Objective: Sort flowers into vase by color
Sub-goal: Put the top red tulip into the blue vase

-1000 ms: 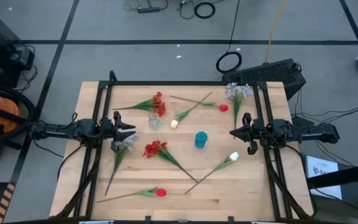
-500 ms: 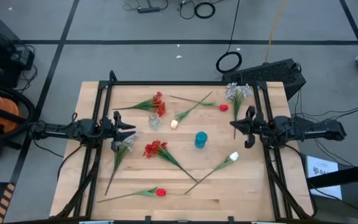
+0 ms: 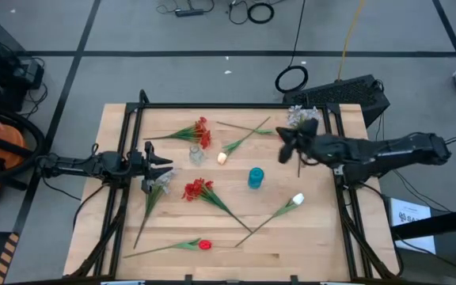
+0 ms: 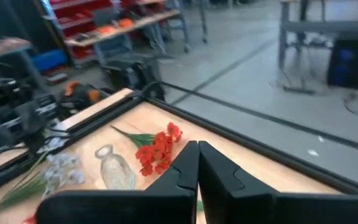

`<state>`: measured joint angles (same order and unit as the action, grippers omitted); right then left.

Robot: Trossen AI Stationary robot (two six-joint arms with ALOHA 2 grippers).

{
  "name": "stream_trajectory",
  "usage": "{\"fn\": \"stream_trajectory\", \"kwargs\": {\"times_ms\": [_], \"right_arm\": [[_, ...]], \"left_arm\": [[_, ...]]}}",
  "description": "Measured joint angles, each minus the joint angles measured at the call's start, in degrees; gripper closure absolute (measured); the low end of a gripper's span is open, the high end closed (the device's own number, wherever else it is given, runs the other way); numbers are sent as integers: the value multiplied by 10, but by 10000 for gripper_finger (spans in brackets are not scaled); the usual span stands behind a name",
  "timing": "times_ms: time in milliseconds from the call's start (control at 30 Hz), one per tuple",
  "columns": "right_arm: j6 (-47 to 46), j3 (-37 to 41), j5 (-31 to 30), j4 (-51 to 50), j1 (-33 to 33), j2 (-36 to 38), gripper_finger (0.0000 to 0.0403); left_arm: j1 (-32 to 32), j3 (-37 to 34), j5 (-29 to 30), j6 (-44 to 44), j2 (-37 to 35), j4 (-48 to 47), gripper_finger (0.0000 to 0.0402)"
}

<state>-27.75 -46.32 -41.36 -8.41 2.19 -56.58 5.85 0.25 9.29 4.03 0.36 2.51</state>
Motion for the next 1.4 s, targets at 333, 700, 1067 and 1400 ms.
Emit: {"fn": "stream_trajectory", "kwargs": {"times_ms": [333, 700, 1067, 1400], "right_arm": [[-263, -284, 13, -249, -106, -219, 403], [-496, -315, 98, -291, -202, -317, 398], [-719, -315, 227, -346, -260, -420, 320], [-926, -315, 270, -353, -285, -454, 258]], "left_arm": [[0, 0, 0, 0, 0, 0, 285], [0, 0, 0, 0, 0, 0, 285], [0, 0, 0, 0, 0, 0, 285], [0, 0, 0, 0, 0, 0, 285]]}}
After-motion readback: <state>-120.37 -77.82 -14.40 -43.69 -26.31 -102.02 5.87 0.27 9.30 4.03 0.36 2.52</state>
